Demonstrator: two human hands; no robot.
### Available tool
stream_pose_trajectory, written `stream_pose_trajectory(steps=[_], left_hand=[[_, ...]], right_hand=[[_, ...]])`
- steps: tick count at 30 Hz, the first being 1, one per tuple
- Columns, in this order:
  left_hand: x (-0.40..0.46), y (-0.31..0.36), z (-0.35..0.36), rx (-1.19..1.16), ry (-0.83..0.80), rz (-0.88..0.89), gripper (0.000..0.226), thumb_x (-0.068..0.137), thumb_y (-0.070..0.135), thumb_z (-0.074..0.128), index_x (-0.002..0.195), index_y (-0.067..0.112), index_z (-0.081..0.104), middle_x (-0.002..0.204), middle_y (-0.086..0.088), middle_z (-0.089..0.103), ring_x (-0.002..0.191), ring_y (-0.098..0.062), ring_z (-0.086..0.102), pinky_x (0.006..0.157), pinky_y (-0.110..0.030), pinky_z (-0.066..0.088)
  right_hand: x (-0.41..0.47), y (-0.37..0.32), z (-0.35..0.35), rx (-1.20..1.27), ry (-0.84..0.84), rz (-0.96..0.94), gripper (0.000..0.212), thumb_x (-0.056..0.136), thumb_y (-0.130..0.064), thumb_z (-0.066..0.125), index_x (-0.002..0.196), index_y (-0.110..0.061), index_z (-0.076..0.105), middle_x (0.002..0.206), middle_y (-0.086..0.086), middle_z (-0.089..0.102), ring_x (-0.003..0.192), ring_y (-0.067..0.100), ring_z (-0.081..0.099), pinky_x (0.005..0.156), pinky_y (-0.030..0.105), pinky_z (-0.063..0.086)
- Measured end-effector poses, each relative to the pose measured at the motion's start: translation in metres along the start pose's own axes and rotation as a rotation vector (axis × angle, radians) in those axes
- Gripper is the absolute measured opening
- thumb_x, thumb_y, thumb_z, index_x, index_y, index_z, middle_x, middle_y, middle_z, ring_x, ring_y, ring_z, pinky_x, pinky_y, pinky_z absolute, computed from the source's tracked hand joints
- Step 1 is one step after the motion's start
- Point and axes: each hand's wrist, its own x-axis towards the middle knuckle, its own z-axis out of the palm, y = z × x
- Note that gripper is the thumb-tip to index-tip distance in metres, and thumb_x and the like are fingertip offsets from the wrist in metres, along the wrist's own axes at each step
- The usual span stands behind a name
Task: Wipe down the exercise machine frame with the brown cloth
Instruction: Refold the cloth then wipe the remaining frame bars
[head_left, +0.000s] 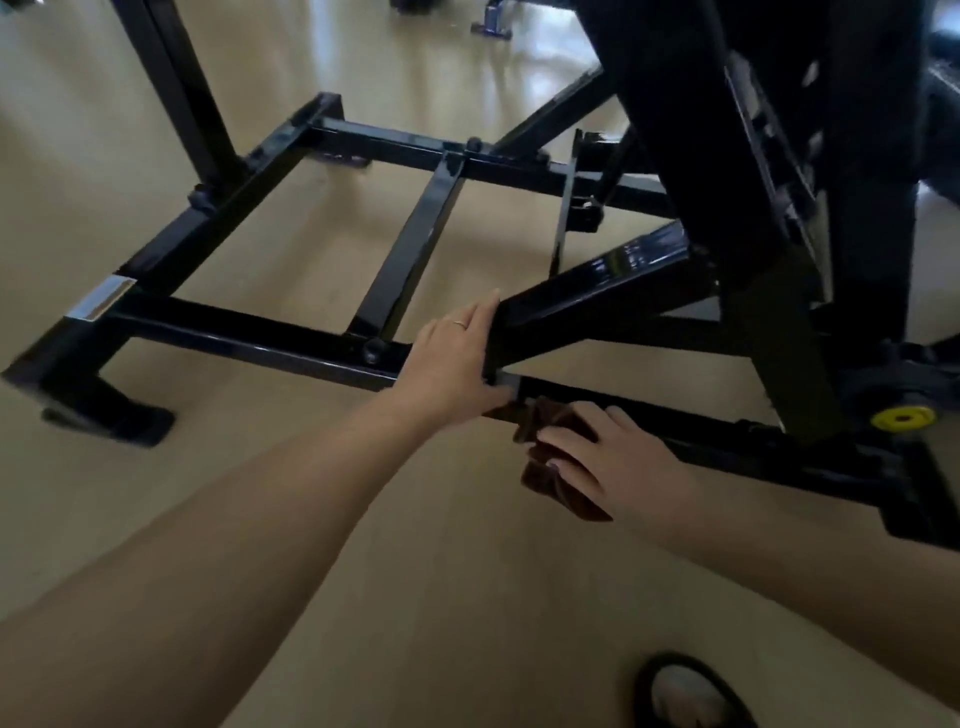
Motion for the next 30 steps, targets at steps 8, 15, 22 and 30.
stream_pose_trajectory(steps=[8, 15, 22, 30], left_hand=[[0.025, -0.008, -0.016, -0.158, -0.066, 0.006, 0.065, 0.085, 0.025, 0.082, 0.141, 0.026, 0.049, 0.135, -0.002, 0.062, 0.127, -0.025, 0.057, 0.104, -0.046, 0.051], [0.03, -0.011, -0.015, -0.066, -0.064, 0.017, 0.064, 0.086, 0.032, 0.08, 0.141, 0.029, 0.047, 0.131, -0.001, 0.064, 0.121, -0.025, 0.06, 0.099, -0.048, 0.054], [0.026, -0.015, -0.006, -0.1, -0.021, 0.022, 0.061, 0.088, 0.03, 0.078, 0.141, 0.032, 0.048, 0.125, 0.007, 0.065, 0.117, -0.017, 0.061, 0.095, -0.033, 0.048], [0.021, -0.006, -0.013, -0.129, -0.031, -0.021, 0.058, 0.083, 0.042, 0.08, 0.133, 0.035, 0.051, 0.116, 0.015, 0.062, 0.106, -0.01, 0.058, 0.092, -0.034, 0.048]], right_hand=[[0.028, -0.017, -0.027, 0.189, 0.117, 0.187, 0.04, 0.109, -0.039, 0.041, 0.148, -0.029, 0.043, 0.145, 0.004, 0.044, 0.124, 0.024, 0.052, 0.104, 0.038, 0.045], [0.072, -0.035, 0.011, 0.065, 0.11, 0.135, 0.053, 0.109, -0.041, 0.04, 0.159, -0.027, 0.026, 0.157, 0.012, 0.032, 0.139, 0.04, 0.038, 0.111, 0.046, 0.041], [0.072, 0.001, 0.023, -0.084, 0.139, -0.014, 0.05, 0.11, -0.043, 0.037, 0.156, -0.025, 0.034, 0.158, 0.014, 0.035, 0.133, 0.039, 0.048, 0.09, 0.041, 0.056], [0.014, 0.082, 0.038, 0.033, 0.158, 0.328, 0.046, 0.104, -0.04, 0.051, 0.146, -0.023, 0.043, 0.144, 0.012, 0.049, 0.122, 0.036, 0.058, 0.084, 0.047, 0.058]])
